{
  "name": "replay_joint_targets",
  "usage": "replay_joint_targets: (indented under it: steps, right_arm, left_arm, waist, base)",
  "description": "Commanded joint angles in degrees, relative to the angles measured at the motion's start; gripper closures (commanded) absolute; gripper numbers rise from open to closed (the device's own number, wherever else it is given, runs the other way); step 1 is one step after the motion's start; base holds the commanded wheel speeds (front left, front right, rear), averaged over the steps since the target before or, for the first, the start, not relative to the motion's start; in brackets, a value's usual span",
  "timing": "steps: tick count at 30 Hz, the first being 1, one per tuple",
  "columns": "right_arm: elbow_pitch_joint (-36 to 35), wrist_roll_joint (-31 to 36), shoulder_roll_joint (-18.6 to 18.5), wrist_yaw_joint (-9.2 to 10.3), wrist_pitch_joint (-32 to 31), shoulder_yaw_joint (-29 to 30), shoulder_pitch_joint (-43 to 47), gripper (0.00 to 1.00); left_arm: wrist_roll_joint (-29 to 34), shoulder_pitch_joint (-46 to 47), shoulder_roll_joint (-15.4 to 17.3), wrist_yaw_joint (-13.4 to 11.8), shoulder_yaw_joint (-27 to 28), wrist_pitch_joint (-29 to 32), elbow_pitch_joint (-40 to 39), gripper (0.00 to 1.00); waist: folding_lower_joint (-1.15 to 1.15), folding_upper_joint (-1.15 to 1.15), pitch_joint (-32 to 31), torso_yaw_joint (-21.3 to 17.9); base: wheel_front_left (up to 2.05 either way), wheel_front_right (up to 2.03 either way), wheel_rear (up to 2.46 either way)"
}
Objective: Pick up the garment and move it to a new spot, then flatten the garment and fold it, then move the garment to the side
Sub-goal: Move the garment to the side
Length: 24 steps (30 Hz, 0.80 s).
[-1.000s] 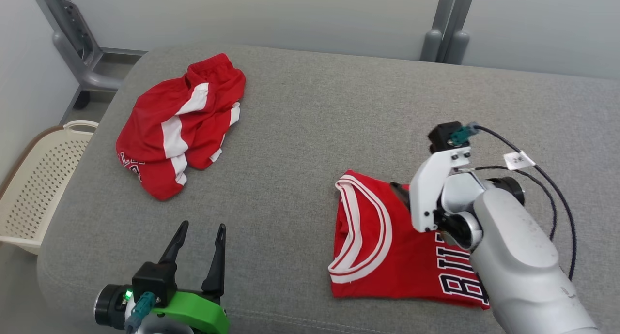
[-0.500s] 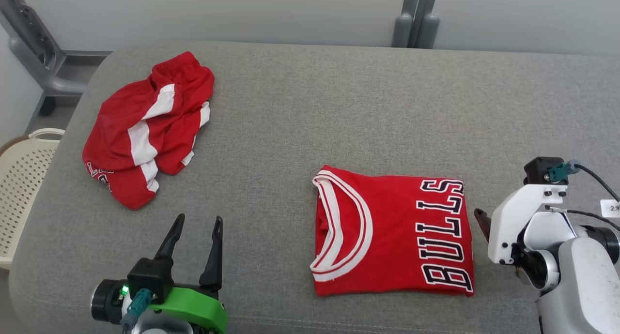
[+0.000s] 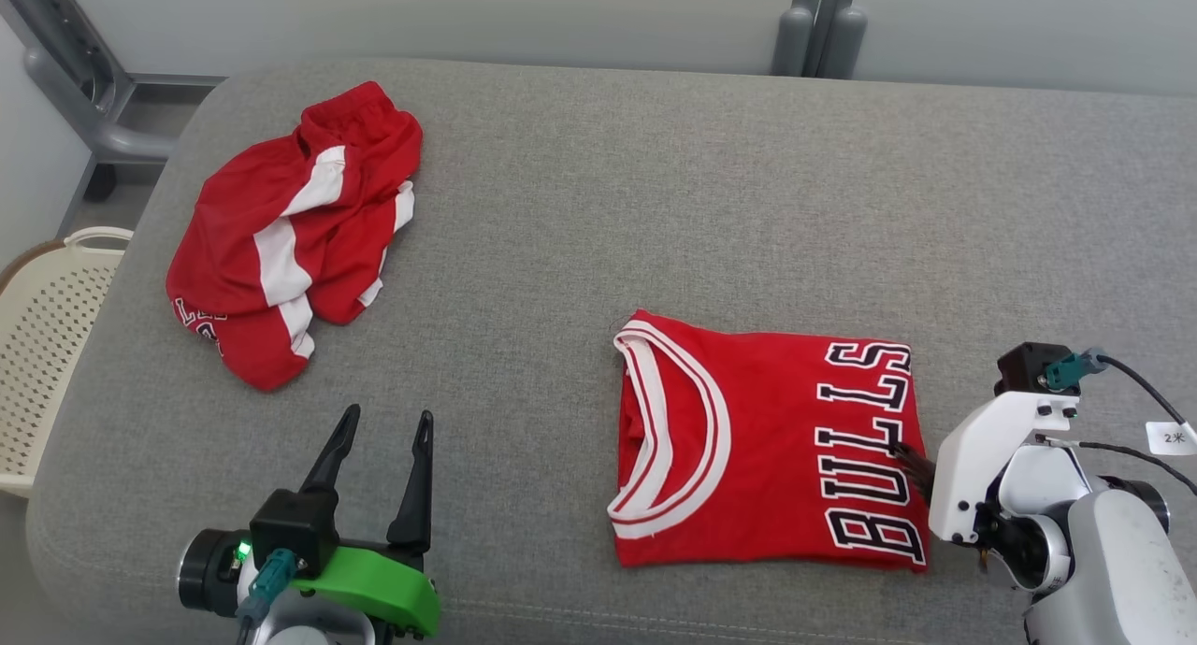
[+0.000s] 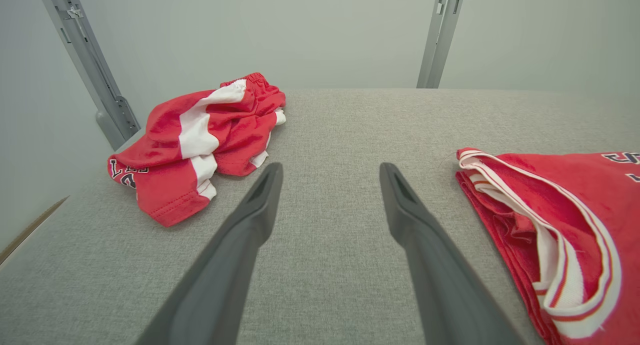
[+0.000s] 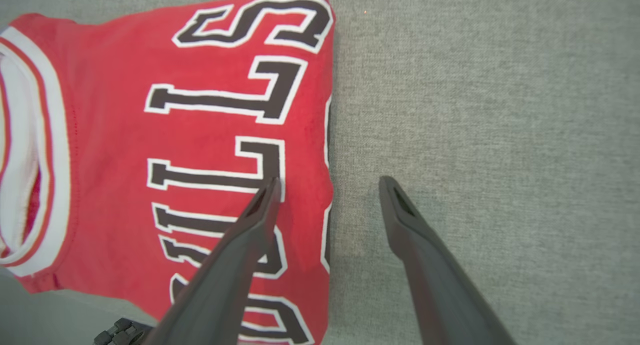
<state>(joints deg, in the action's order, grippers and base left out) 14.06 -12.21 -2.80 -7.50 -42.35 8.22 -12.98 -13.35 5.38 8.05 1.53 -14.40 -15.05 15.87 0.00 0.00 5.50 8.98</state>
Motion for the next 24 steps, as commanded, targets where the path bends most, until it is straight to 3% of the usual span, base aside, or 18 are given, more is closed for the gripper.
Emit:
replay_joint_targets:
  steps: [1,11,12,14,15,16,24]
  right_arm:
    - [0.7,-0.2,-0.2,0.02,0.5,0.1,0.5,0.00]
    - [7.8,-1.5,-0.2,0.02,3.4,0.1,-1.8,0.02]
    - [9.7,-1.6,-0.2,0.02,4.2,-0.1,-2.5,0.51]
    - [11.7,-1.5,-0.1,0.02,5.0,-0.2,-3.0,0.69]
    - [12.6,-0.9,-0.1,0.02,5.3,-0.1,-3.4,0.91]
    - [13.5,-0.5,-0.1,0.02,5.6,-0.1,-3.6,1.00]
    - [17.7,2.2,-0.3,0.06,8.8,-0.1,-7.5,1.00]
  left_arm:
    - [0.4,0.6,-0.1,0.3,0.2,-0.2,0.1,0.00]
    - [0.5,1.2,-0.3,0.4,0.1,-0.1,0.5,0.00]
    - [0.5,1.1,-0.4,0.4,0.1,-0.2,0.6,0.00]
    - [0.5,1.0,-0.4,0.4,0.1,-0.2,0.6,0.00]
    - [0.5,0.9,-0.5,0.4,0.1,-0.2,0.7,0.00]
    - [0.6,0.8,-0.5,0.4,0.0,-0.1,0.7,0.00]
    - [0.7,-0.3,-0.8,0.5,-0.1,-0.1,0.8,0.00]
  waist:
    - [0.00,0.00,0.2,0.4]
    - [0.00,0.00,0.5,1.2]
    - [0.00,0.00,0.3,1.2]
    - [0.00,0.00,0.0,1.2]
    - [0.00,0.00,-0.1,1.2]
    - [0.00,0.00,-0.2,1.2]
    - [0.00,0.00,-1.1,0.9]
  base:
    - [0.00,0.00,0.00]
    - [0.00,0.00,0.00]
    - [0.00,0.00,0.00]
    - [0.00,0.00,0.00]
    - [0.00,0.00,0.00]
    - [0.00,0.00,0.00]
    - [0.00,0.00,0.00]
